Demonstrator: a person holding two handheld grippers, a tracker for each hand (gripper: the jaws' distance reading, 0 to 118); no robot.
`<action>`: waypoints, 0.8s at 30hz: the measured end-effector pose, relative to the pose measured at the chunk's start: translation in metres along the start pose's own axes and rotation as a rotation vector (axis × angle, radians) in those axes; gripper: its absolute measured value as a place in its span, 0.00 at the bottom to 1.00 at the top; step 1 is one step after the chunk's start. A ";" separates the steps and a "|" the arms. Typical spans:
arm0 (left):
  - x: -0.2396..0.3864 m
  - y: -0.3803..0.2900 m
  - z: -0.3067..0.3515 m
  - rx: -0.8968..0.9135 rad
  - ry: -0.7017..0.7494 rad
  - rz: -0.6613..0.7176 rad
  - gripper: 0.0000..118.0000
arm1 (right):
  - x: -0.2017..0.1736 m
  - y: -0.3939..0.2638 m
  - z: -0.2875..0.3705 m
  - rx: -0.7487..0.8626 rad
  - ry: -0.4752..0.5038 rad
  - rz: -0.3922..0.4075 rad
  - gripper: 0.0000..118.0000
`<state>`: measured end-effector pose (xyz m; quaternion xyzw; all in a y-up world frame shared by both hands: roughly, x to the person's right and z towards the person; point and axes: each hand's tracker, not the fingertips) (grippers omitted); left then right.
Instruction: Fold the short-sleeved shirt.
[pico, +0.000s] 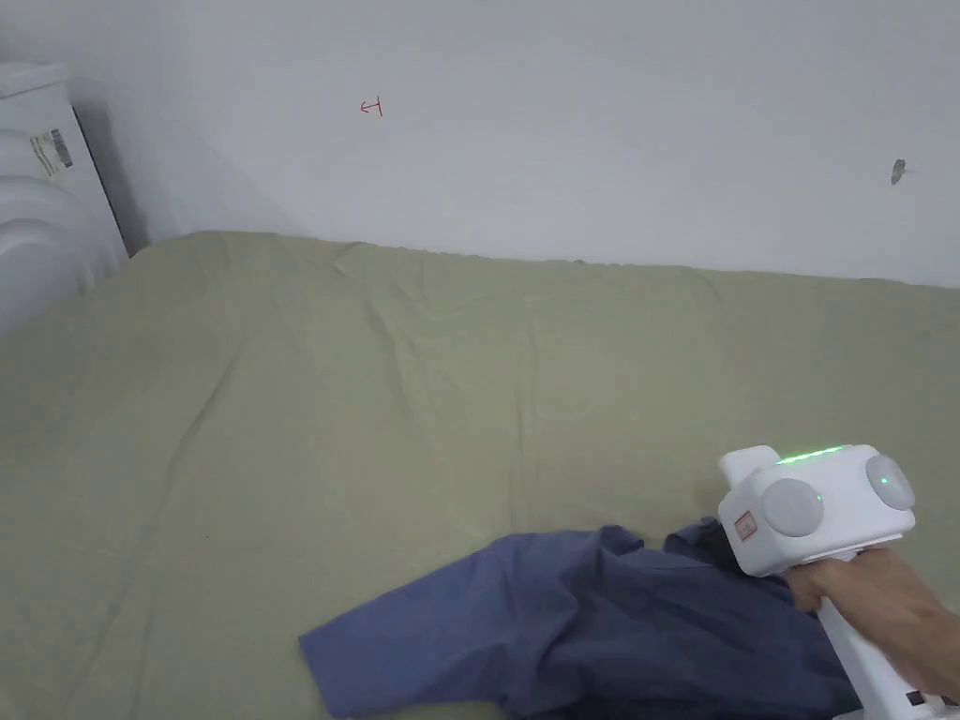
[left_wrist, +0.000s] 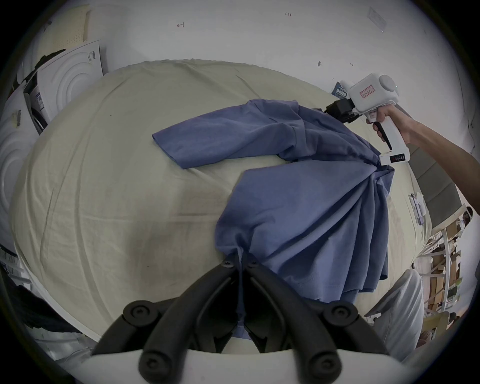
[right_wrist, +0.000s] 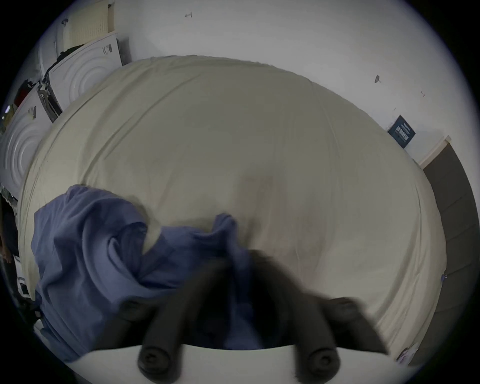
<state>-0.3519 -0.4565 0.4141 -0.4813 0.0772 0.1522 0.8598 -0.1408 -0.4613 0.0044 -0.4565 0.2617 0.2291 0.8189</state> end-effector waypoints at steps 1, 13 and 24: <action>0.000 0.000 0.001 0.000 0.002 0.000 0.00 | -0.003 0.003 0.010 0.016 -0.022 0.024 0.03; 0.007 0.023 0.058 0.131 0.042 0.034 0.00 | 0.071 -0.023 0.212 0.242 -0.012 -0.102 0.03; 0.023 0.106 0.183 0.454 0.137 0.043 0.00 | 0.140 -0.103 0.435 0.541 -0.146 -0.263 0.03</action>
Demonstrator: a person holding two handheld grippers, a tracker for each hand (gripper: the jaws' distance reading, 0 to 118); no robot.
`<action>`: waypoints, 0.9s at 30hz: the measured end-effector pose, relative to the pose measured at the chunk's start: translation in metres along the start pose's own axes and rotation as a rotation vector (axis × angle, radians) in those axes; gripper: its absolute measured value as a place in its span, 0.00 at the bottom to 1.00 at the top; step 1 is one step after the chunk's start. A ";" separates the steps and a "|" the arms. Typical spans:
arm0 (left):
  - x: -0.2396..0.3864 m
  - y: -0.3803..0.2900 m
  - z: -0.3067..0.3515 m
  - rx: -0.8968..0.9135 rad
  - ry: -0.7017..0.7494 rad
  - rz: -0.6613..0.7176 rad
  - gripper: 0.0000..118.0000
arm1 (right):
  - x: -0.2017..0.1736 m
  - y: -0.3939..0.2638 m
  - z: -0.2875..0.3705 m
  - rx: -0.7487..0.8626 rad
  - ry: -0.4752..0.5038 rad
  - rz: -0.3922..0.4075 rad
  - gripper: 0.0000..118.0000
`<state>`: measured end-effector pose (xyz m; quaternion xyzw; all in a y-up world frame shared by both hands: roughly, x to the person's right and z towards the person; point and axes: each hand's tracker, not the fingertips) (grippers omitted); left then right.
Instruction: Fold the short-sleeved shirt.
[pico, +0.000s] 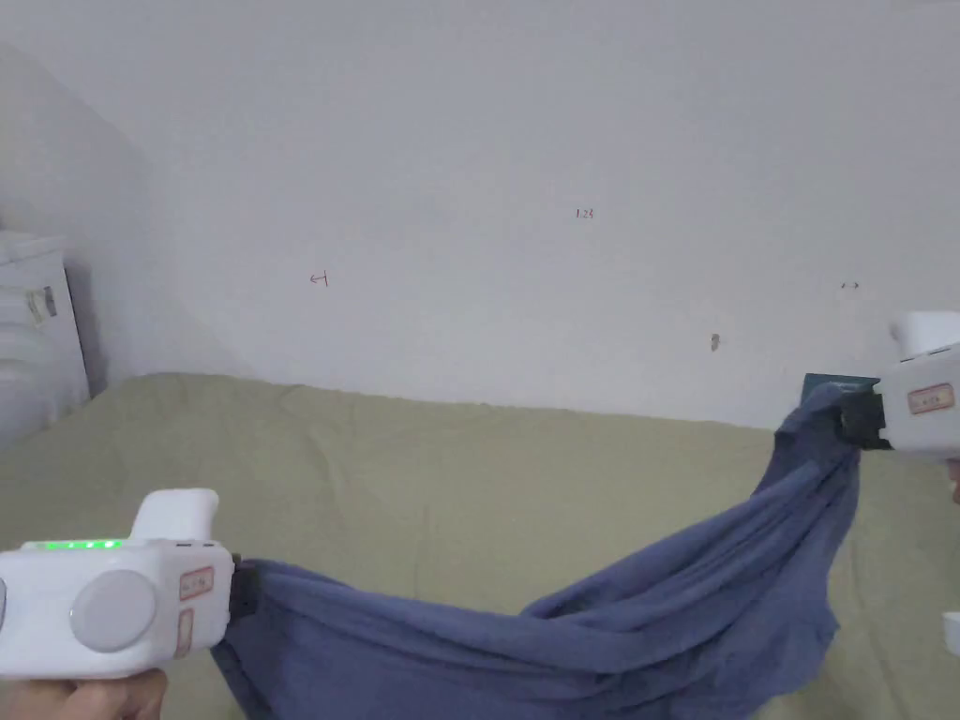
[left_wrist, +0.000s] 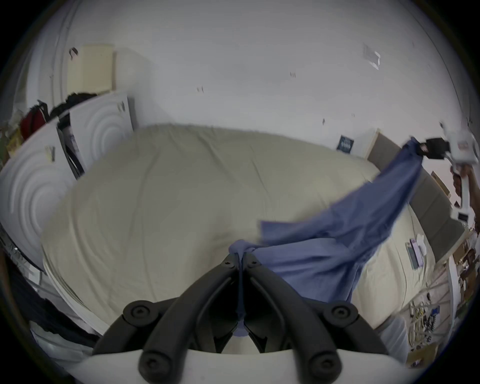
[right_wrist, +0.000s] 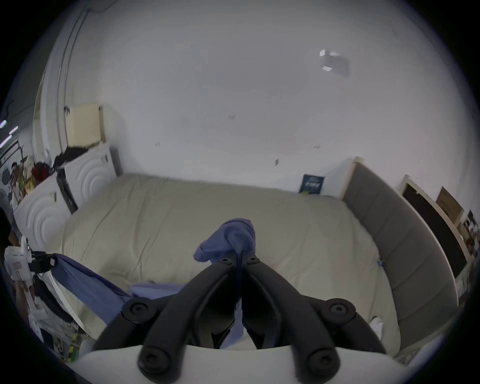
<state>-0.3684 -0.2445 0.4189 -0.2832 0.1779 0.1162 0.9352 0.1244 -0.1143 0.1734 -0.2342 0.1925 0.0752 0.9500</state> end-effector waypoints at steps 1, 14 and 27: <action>0.000 0.013 0.009 0.031 0.007 0.001 0.00 | 0.009 0.003 0.013 0.020 -0.003 -0.019 0.03; 0.015 0.125 0.088 0.269 0.036 0.030 0.00 | 0.054 0.017 0.112 0.196 -0.048 -0.122 0.03; 0.007 0.141 0.068 0.252 0.114 0.013 0.00 | 0.056 0.017 0.088 0.171 -0.063 -0.143 0.03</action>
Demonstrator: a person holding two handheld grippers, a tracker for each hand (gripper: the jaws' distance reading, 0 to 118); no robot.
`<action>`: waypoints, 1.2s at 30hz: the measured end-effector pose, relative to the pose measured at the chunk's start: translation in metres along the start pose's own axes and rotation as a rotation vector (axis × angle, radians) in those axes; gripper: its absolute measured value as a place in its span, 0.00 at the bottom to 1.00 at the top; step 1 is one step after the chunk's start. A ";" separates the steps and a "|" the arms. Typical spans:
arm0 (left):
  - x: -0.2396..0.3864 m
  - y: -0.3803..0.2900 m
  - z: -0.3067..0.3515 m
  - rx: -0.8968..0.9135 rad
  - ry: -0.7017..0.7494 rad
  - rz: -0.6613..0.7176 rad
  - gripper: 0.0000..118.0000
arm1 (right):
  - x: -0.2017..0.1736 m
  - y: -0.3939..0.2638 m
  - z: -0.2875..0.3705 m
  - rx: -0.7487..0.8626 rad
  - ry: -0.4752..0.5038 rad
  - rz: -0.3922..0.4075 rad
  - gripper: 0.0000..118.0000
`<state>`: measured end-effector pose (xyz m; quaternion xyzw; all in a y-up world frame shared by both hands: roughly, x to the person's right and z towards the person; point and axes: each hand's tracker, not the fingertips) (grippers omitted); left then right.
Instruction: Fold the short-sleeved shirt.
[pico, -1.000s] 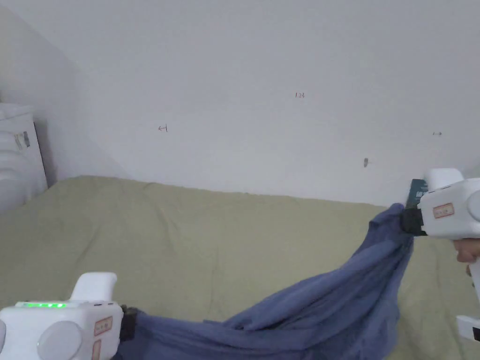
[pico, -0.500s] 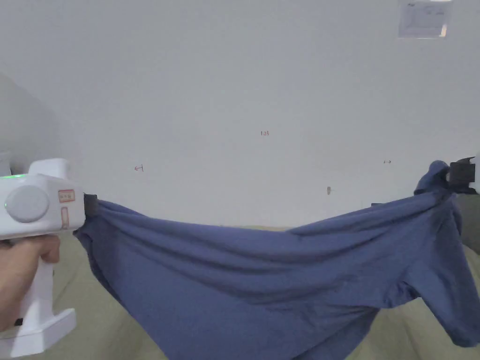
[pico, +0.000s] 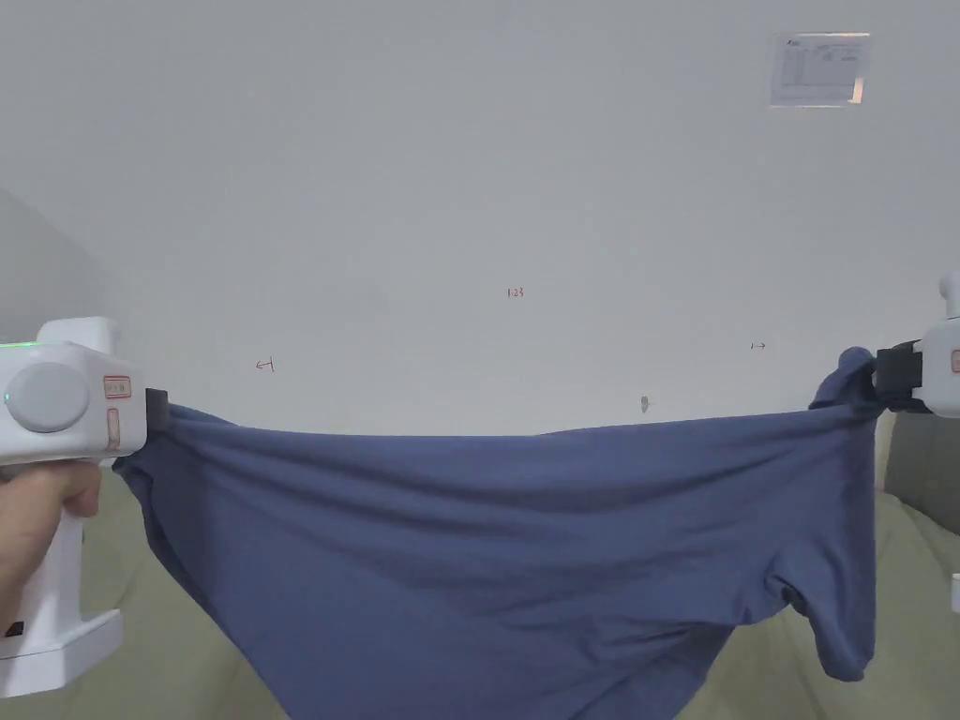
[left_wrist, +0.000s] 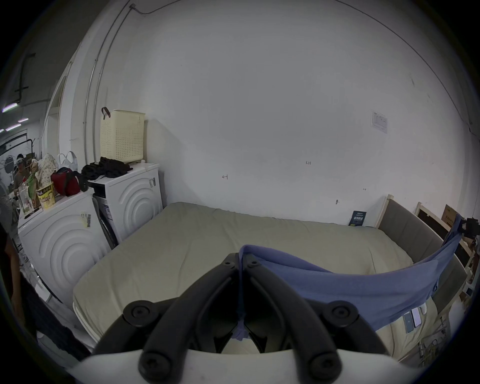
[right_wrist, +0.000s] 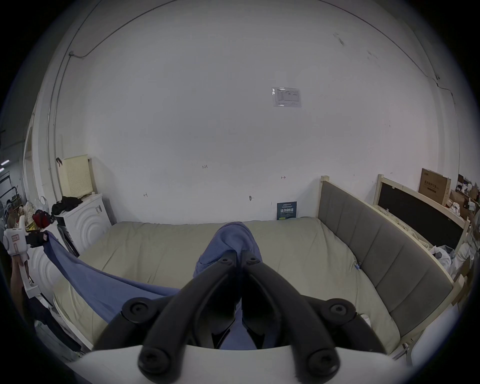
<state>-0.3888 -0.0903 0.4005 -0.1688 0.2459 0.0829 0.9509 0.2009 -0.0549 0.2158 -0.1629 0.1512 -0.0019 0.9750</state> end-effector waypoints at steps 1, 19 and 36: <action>0.000 0.001 -0.003 -0.004 0.004 0.003 0.00 | 0.000 0.001 -0.003 -0.002 -0.002 -0.002 0.03; 0.039 0.057 -0.118 0.011 0.086 -0.016 0.00 | -0.017 0.047 -0.138 -0.037 -0.054 0.045 0.03; 0.078 0.043 -0.251 -0.035 0.152 -0.090 0.00 | -0.020 0.037 -0.286 -0.110 -0.113 0.049 0.03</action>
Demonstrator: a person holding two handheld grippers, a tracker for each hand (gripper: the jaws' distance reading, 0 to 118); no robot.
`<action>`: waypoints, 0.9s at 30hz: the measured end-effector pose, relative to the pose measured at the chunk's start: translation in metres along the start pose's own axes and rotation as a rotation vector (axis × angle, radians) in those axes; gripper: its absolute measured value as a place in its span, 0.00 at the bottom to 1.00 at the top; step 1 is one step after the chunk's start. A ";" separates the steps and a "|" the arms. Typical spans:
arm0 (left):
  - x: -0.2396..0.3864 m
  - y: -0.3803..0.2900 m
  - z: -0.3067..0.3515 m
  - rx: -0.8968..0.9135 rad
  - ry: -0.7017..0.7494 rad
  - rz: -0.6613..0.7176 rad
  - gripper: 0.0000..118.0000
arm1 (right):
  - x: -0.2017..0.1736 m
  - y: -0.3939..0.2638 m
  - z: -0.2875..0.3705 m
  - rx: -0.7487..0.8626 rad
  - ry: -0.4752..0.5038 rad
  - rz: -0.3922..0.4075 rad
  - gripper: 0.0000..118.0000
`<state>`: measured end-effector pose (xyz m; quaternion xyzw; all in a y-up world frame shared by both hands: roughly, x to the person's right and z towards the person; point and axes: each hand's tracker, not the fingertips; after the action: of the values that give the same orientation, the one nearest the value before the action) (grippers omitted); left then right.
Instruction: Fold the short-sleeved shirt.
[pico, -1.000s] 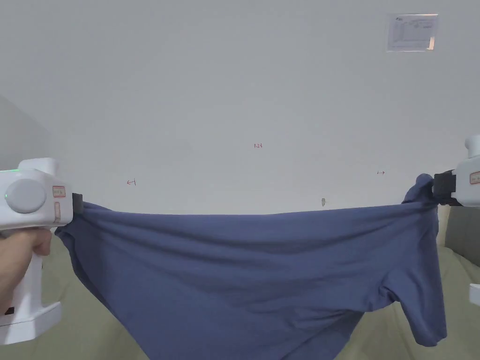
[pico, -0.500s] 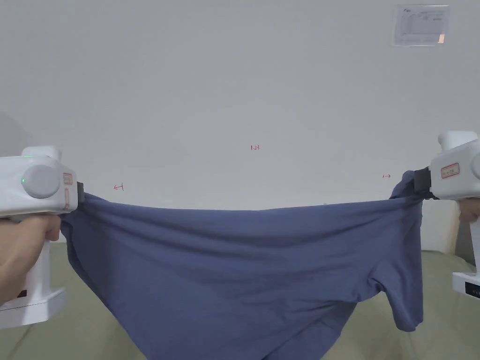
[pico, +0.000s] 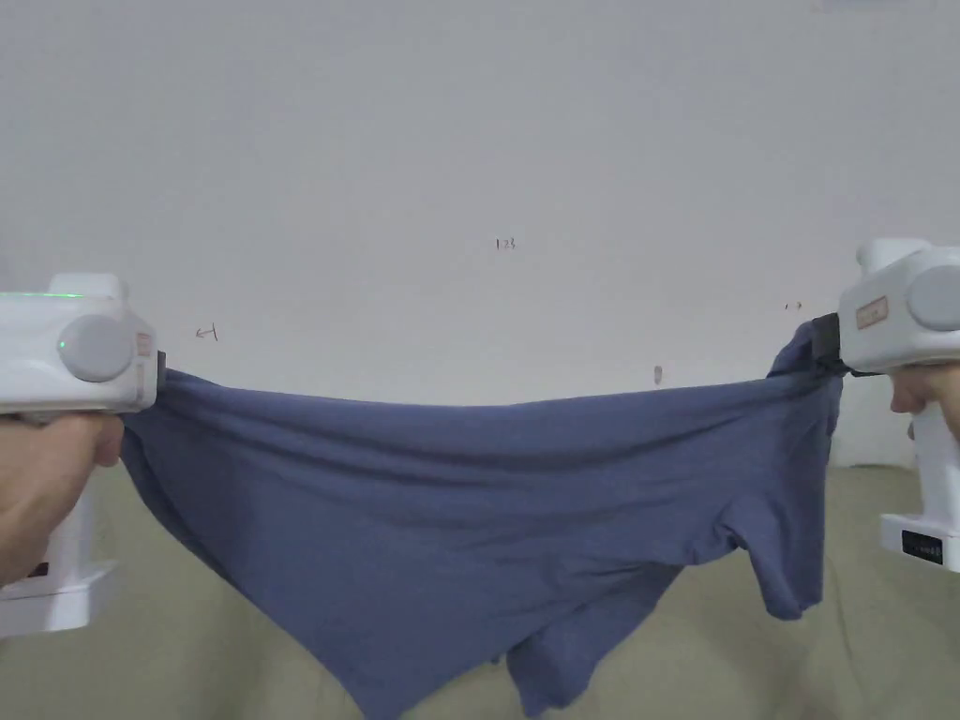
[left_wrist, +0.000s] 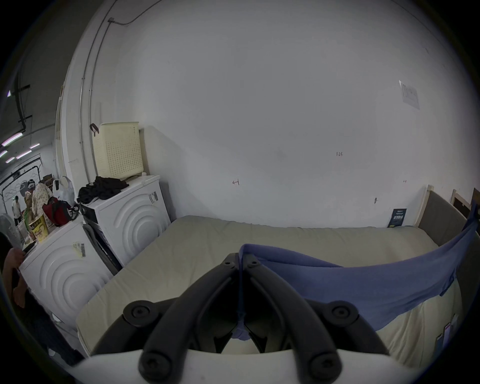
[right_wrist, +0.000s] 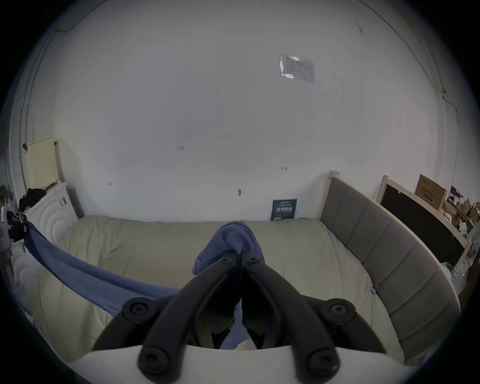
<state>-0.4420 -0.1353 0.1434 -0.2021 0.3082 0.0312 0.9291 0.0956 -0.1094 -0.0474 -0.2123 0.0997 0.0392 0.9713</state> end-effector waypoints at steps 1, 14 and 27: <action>0.001 -0.008 -0.007 -0.011 -0.007 0.011 0.00 | -0.001 -0.008 -0.007 -0.014 0.000 0.004 0.04; -0.014 -0.157 -0.008 -0.210 -0.098 -0.017 0.00 | 0.016 -0.159 -0.006 -0.211 0.061 -0.042 0.03; -0.073 -0.320 0.111 -0.398 -0.151 -0.044 0.00 | 0.056 -0.360 0.122 -0.390 0.085 -0.155 0.03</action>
<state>-0.3804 -0.3793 0.3810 -0.3852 0.2212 0.0862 0.8918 0.2151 -0.3827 0.1954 -0.4048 0.1145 -0.0259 0.9069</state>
